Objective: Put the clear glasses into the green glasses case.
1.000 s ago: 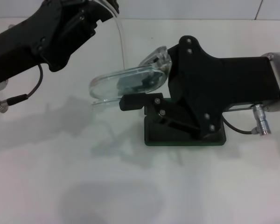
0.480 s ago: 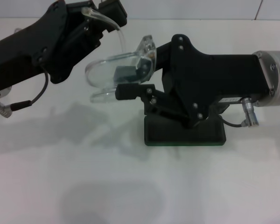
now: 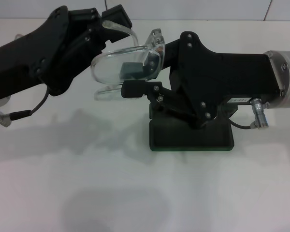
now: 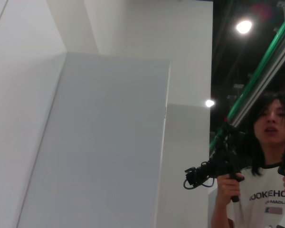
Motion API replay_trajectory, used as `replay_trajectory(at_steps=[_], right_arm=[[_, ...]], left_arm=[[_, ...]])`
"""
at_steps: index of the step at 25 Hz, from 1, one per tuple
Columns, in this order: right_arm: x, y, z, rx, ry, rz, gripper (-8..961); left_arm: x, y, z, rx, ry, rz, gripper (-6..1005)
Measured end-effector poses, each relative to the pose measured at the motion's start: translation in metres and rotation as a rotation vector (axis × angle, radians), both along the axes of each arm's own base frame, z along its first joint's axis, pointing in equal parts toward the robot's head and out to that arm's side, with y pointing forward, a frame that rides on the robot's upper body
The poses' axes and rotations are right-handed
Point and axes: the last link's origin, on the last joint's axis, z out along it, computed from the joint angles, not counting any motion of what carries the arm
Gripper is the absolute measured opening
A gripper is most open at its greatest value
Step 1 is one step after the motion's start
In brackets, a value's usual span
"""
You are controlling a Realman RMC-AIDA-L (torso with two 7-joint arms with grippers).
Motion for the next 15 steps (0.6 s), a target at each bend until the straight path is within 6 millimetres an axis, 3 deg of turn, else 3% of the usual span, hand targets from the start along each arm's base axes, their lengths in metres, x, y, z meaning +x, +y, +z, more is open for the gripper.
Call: replay_trajectory(at_steps=[15], right_arm=[[0.0012,0.0012,-0.0017,0.000,-0.006,-0.011,112]], left_arm=[[0.0002,-0.0013,-0.0061,-0.014,0.009,-0.008,65]])
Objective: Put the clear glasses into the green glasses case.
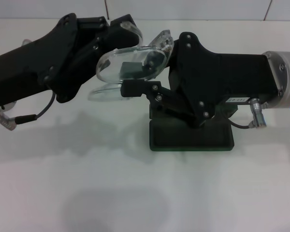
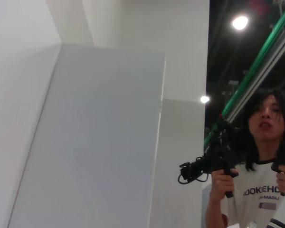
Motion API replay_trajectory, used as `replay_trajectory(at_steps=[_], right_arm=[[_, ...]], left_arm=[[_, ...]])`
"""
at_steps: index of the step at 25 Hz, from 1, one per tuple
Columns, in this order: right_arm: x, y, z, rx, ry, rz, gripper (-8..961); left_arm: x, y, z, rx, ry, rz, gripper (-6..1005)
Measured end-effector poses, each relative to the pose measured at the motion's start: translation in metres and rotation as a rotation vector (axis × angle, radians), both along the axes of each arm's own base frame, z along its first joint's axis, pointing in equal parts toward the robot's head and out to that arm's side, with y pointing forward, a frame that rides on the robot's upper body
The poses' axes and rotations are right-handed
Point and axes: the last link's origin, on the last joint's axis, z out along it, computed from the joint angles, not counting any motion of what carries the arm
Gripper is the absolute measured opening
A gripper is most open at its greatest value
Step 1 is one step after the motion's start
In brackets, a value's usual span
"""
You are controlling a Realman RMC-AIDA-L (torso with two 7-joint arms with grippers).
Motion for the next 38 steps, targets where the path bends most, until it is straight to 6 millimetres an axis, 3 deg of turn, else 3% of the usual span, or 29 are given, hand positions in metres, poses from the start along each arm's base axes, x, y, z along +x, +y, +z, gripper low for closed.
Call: replay_trajectory(at_steps=[38], right_arm=[[0.003,-0.003,-0.002,-0.011,-0.006,-0.001,112]], left_arm=[[0.006,0.002,0.005,0.000,-0.013,-0.055,72]])
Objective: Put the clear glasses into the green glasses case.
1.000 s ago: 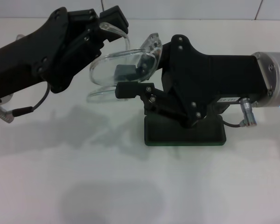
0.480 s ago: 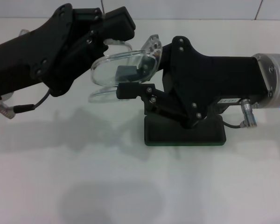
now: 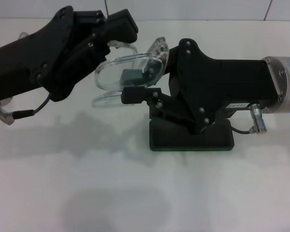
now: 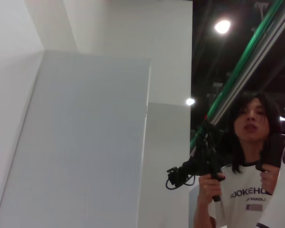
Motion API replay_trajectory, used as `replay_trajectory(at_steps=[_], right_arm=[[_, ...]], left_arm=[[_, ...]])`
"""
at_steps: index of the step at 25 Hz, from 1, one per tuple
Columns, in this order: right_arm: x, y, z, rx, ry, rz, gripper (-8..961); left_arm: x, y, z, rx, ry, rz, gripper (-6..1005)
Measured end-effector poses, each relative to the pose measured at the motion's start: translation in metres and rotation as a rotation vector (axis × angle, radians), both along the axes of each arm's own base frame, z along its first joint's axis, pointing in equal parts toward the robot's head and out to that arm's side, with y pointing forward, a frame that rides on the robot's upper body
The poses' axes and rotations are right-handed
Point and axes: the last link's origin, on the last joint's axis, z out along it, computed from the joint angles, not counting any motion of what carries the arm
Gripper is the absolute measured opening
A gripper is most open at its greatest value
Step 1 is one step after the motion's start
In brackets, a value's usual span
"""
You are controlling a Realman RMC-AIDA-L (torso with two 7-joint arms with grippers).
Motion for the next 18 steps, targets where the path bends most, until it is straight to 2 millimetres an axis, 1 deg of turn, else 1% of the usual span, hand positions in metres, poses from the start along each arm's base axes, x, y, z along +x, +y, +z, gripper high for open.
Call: replay_trajectory(at_steps=[8,13,18], right_arm=[[0.001,0.000,0.000,-0.001,-0.001,-0.002,112],[0.001,0.000,0.000,-0.002,0.000,-0.002,112],[0.001,-0.001,0.000,-0.009,0.000,-0.003,112]], left_arm=[[0.003,-0.002,-0.004,-0.023,0.010,-0.020,74],[0.002,-0.001,-0.002,-0.015,0.003,-0.014,75],[-0.009,0.004,0.016,0.061,-0.021,0.037,76]])
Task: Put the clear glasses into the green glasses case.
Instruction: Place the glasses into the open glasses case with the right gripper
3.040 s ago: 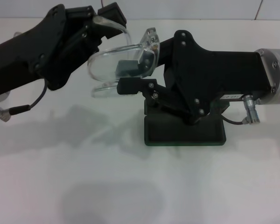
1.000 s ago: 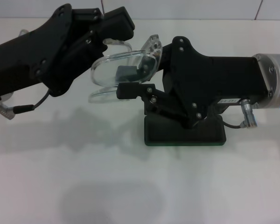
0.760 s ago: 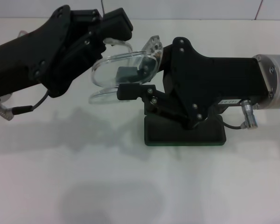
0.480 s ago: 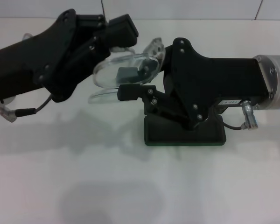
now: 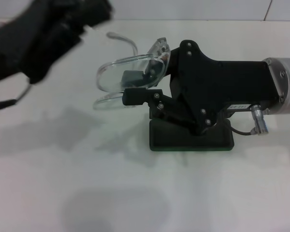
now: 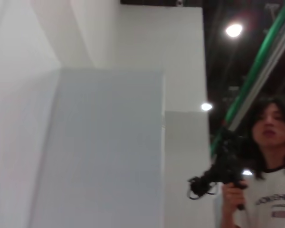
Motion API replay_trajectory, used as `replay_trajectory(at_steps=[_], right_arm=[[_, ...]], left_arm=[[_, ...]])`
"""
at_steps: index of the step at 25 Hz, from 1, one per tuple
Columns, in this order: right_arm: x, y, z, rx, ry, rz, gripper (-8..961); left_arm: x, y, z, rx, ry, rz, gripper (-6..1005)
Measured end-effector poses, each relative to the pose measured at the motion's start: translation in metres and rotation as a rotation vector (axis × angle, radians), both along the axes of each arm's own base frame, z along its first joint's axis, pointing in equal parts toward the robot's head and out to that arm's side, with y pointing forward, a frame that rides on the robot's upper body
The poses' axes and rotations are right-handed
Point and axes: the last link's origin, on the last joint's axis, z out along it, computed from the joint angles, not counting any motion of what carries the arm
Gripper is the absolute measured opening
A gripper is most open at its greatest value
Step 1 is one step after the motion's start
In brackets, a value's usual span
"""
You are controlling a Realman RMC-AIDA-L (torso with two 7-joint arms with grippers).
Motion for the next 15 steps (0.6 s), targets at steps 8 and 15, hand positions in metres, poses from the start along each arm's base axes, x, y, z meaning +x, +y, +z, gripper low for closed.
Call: replay_trajectory(at_steps=[8,15], right_arm=[[0.001,0.002,-0.001,-0.014,-0.022,-0.021,112],[-0.011,0.008,-0.010,-0.030,-0.408,-0.034,113]], left_arm=[[-0.045,-0.002,0.041,0.147,-0.023,0.173,78],[-0.106,-0.016,0.067,0.302,0.085,0.456,79]])
